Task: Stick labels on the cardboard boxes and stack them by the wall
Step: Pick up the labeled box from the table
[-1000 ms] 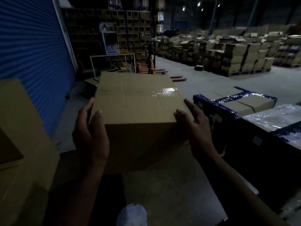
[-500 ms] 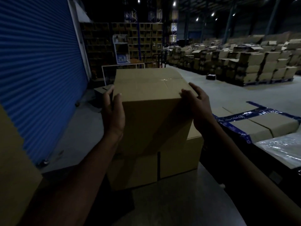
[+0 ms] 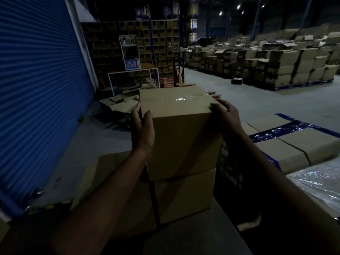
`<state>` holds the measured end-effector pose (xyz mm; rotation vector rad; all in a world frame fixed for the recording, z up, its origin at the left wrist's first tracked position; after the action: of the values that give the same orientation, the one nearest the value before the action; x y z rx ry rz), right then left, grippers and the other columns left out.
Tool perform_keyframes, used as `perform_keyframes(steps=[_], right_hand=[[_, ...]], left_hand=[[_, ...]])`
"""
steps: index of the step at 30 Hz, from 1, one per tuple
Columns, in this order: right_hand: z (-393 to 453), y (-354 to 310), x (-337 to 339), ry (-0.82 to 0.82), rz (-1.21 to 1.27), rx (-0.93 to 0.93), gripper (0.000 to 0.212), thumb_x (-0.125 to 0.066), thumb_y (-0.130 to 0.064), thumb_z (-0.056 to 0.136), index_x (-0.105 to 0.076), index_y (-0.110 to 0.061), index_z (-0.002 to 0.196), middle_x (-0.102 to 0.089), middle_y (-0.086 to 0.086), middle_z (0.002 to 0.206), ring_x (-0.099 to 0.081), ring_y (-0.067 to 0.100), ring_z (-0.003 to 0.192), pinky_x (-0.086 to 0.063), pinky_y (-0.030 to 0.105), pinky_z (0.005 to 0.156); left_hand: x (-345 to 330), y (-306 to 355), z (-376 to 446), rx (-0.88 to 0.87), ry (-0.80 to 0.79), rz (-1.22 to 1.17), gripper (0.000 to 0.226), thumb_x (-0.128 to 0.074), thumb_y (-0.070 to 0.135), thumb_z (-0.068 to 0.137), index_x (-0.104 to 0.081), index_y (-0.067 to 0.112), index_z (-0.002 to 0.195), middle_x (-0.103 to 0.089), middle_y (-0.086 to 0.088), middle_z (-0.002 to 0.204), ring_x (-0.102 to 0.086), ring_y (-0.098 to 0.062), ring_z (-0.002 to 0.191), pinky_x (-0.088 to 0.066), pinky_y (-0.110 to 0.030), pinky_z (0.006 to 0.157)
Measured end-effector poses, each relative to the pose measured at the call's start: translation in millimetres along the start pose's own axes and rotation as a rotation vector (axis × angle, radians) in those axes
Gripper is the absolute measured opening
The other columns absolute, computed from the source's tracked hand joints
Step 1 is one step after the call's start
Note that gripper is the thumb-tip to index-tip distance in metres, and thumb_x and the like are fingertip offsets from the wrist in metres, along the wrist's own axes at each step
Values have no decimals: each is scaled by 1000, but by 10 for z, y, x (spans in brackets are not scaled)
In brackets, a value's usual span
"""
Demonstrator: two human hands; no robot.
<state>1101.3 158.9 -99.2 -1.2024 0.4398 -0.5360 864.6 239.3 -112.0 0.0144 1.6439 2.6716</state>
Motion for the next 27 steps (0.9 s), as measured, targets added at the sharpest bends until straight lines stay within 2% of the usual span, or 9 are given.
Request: perform_keyframes(steps=[4,7,11,14,16,18,20,23,27], right_hand=[[116,174,18,-11,5,-23,52,-59,-35,94,-47,-19,142,-63,-2,117,-60,15,113,-54,36,90],[181,193,-9,-3,-1,-6,51,-58,-34,95,-46,-18,142,-63,0,116,-61,12,110,-55,32,86],[204,232,-25,19,-1,11,51,-59,-35,95,-46,-18,142,-61,3,123,-61,9,108,-54,29,84],[188,271,-2,29,-52,27,54,-59,-39,94,-46,-17,142,-59,7,126,-61,16,112,-55,29,81],[168,241,7,75,-164,88,52,-58,-37,95,-47,-14,141,-58,9,130,-59,18,114,-56,34,86],[126,157,5,157,-323,216,46,-58,-28,96,-49,-11,138,-56,10,136,-57,19,120,-52,37,97],[41,46,-27,201,-477,373,42,-60,-20,94,-53,-11,135,-55,9,138,-55,20,123,-48,35,102],[-130,-83,-144,183,-630,517,38,-62,-17,92,-57,-13,129,-54,6,139,-52,21,126,-47,42,103],[-465,-222,-443,104,-666,601,36,-65,-15,90,-60,-16,125,-55,2,138,-49,17,129,-46,38,104]], left_hand=[[-100,-160,5,50,10,38,48,-41,37,107,-34,23,153,-34,3,157,-36,-5,129,-30,-21,95],[-115,-198,22,58,6,44,49,-40,38,107,-32,24,153,-34,4,157,-37,-4,126,-31,-20,94],[-103,-202,24,42,-6,89,49,-40,36,107,-32,23,153,-40,8,145,-43,4,108,-32,2,70],[-83,-192,-7,11,0,131,47,-41,34,107,-36,22,152,-43,10,138,-44,23,91,-31,6,64],[-74,-171,-11,-20,1,165,45,-43,33,107,-40,20,149,-44,10,140,-44,27,94,-30,8,67],[-53,-136,2,-87,6,201,44,-46,34,105,-45,17,146,-44,1,149,-46,6,120,-29,8,76],[-18,-114,9,-168,4,249,49,-47,44,100,-50,17,141,-42,-4,149,-44,-12,133,-33,-3,92],[66,-73,-33,-277,-22,282,59,-44,54,93,-53,15,137,-41,-6,147,-41,-17,137,-38,-25,107],[326,71,-139,-419,-28,342,50,-49,46,95,-54,13,132,-46,-7,141,-43,-17,136,-39,-22,108]])
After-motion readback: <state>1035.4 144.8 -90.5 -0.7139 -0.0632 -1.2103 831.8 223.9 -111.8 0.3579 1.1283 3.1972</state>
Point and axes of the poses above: each hand's wrist, its own z-axis towards the middle knuckle, its own x-axis out of the back of the hand, y = z × x, the point moved 2 cm from there along z, towards the middle knuckle
